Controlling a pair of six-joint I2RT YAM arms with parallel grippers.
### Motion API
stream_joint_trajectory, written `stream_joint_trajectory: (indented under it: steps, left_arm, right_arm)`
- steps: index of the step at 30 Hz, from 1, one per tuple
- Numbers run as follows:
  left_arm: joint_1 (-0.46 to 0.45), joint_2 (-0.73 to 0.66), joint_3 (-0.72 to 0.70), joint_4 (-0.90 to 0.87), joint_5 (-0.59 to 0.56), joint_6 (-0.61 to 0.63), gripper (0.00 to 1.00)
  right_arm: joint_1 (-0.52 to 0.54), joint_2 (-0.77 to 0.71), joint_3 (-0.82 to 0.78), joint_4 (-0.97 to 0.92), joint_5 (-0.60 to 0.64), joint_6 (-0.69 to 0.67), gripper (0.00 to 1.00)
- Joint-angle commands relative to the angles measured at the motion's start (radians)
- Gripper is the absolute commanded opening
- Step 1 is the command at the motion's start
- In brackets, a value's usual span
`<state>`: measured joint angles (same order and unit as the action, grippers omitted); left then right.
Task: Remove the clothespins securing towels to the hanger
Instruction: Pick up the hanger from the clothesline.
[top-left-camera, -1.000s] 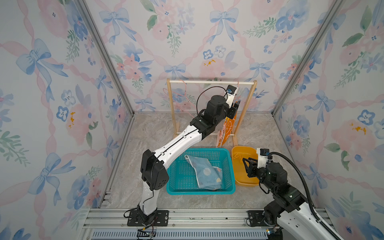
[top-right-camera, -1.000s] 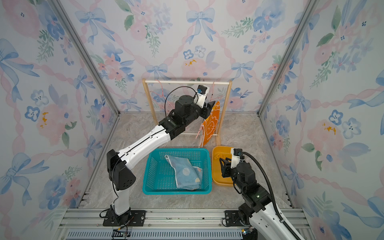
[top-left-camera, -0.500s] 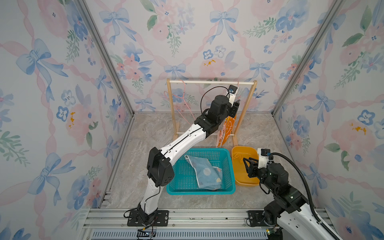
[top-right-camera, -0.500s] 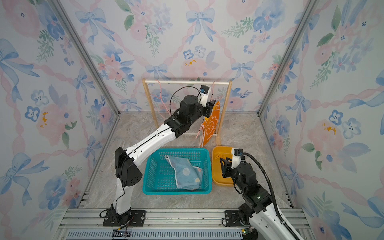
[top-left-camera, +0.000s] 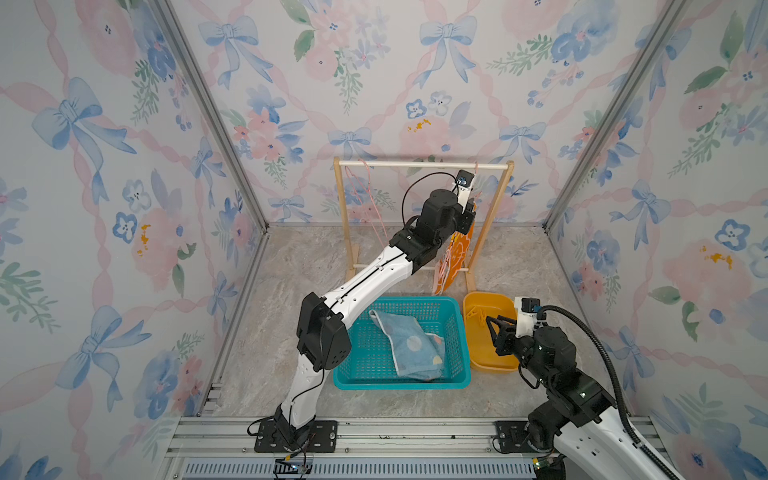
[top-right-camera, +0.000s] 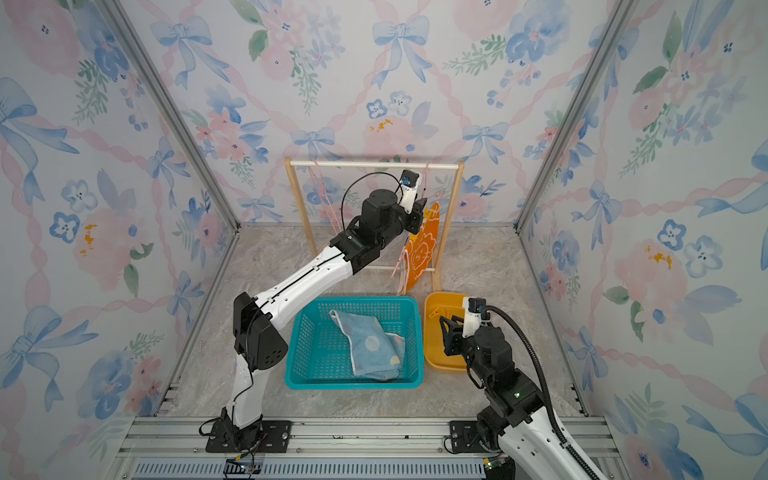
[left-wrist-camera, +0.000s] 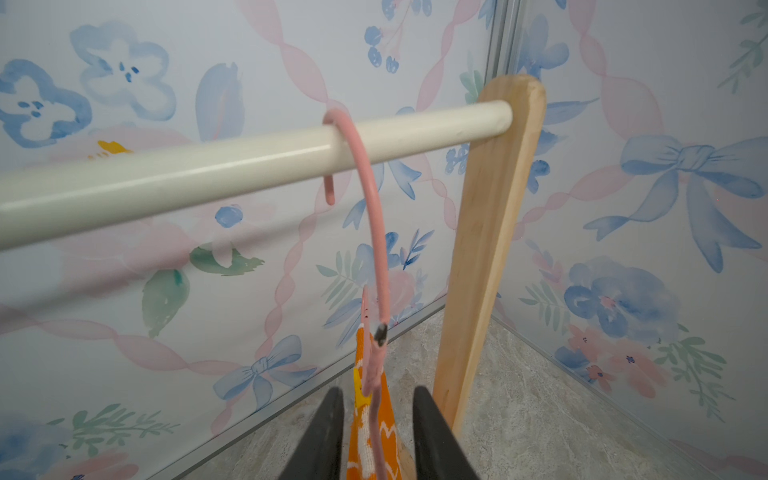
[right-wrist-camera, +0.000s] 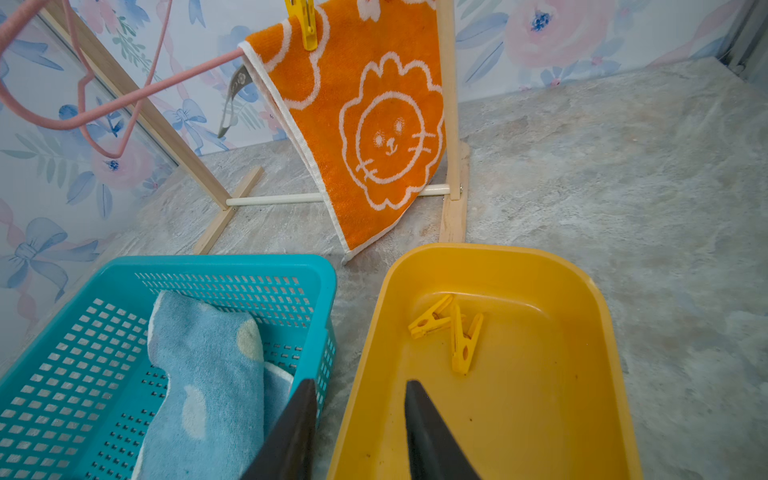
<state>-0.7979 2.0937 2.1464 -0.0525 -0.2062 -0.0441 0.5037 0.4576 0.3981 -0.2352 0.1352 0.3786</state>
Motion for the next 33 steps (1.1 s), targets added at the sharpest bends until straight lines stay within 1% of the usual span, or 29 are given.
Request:
stream_joint_trajectory:
  steps: [1, 5, 8, 13, 16, 22, 24, 25, 27, 30, 33]
  left_arm:
    - [0.006, 0.03, 0.038, -0.004, -0.008, 0.011, 0.32]
    - [0.008, 0.043, 0.051, -0.005, -0.012, 0.012, 0.32]
    - [0.008, 0.044, 0.057, -0.007, -0.015, 0.015, 0.3]
    - [0.01, 0.05, 0.069, -0.01, -0.017, 0.018, 0.2]
    - [0.011, 0.056, 0.075, -0.013, -0.013, 0.018, 0.17]
    - [0.014, 0.058, 0.079, -0.019, -0.01, 0.023, 0.07]
    - [0.014, 0.059, 0.08, -0.019, -0.004, 0.023, 0.07]
    - [0.014, 0.06, 0.081, -0.021, -0.003, 0.024, 0.09]
    - [0.015, 0.065, 0.085, -0.021, -0.004, 0.022, 0.19]
    - [0.015, 0.076, 0.097, -0.021, -0.002, 0.021, 0.32]
    - [0.017, 0.085, 0.106, -0.021, 0.002, 0.017, 0.38]
  right_arm:
    - [-0.012, -0.007, -0.018, 0.002, -0.003, 0.01, 0.37]
    - [-0.013, -0.01, -0.021, 0.007, -0.004, 0.01, 0.37]
    - [-0.016, -0.008, -0.027, 0.016, -0.003, 0.011, 0.37]
    - [-0.019, 0.011, -0.031, 0.039, -0.007, 0.011, 0.37]
    - [-0.02, 0.023, -0.03, 0.049, -0.01, 0.009, 0.37]
    - [-0.025, 0.043, -0.036, 0.069, -0.015, 0.009, 0.37]
    - [-0.026, 0.053, -0.038, 0.078, -0.022, 0.01, 0.37]
    - [-0.028, 0.057, -0.038, 0.082, -0.023, 0.01, 0.37]
    - [-0.028, 0.064, -0.038, 0.087, -0.026, 0.011, 0.37]
    - [-0.03, 0.067, -0.038, 0.09, -0.026, 0.009, 0.37]
    - [-0.034, 0.066, -0.041, 0.089, -0.028, 0.008, 0.37]
